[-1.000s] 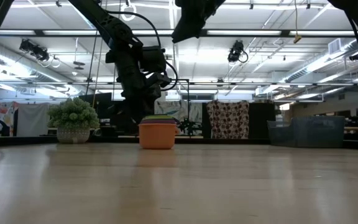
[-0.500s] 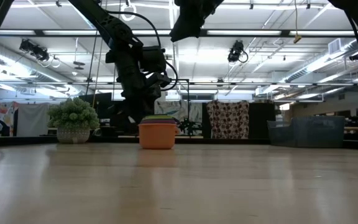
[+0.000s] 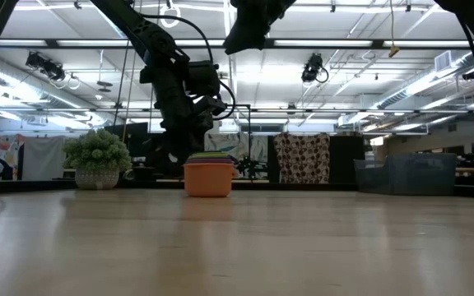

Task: Nest measuring cups in basket
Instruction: Put the nested measuring cups into the black bin

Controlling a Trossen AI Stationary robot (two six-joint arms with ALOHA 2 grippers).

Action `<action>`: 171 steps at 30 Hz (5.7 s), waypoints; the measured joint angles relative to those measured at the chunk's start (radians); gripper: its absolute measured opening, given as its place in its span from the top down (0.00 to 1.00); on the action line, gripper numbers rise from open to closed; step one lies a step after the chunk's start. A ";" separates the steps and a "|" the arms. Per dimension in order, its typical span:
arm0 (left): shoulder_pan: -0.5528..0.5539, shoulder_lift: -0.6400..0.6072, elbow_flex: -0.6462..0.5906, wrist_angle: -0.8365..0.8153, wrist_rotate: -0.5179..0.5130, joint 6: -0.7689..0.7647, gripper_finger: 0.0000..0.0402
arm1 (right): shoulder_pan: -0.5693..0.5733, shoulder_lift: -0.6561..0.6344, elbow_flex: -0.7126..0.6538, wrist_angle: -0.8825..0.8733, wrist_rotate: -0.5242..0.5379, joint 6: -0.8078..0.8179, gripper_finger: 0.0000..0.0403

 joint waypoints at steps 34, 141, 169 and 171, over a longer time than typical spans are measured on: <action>0.000 -0.002 0.001 -0.029 0.000 0.003 0.76 | -0.007 0.006 -0.269 -0.235 -0.016 -0.010 0.59; -0.001 0.000 0.000 -0.060 -0.015 0.082 0.76 | 0.140 0.012 -0.819 0.712 -0.007 0.974 0.44; 0.007 -0.001 0.000 -0.066 0.009 0.150 0.76 | 0.134 0.011 -1.029 1.093 0.006 1.237 0.44; 0.007 -0.001 0.000 -0.066 0.013 0.150 0.76 | 0.134 0.011 -1.029 1.096 0.007 1.230 0.44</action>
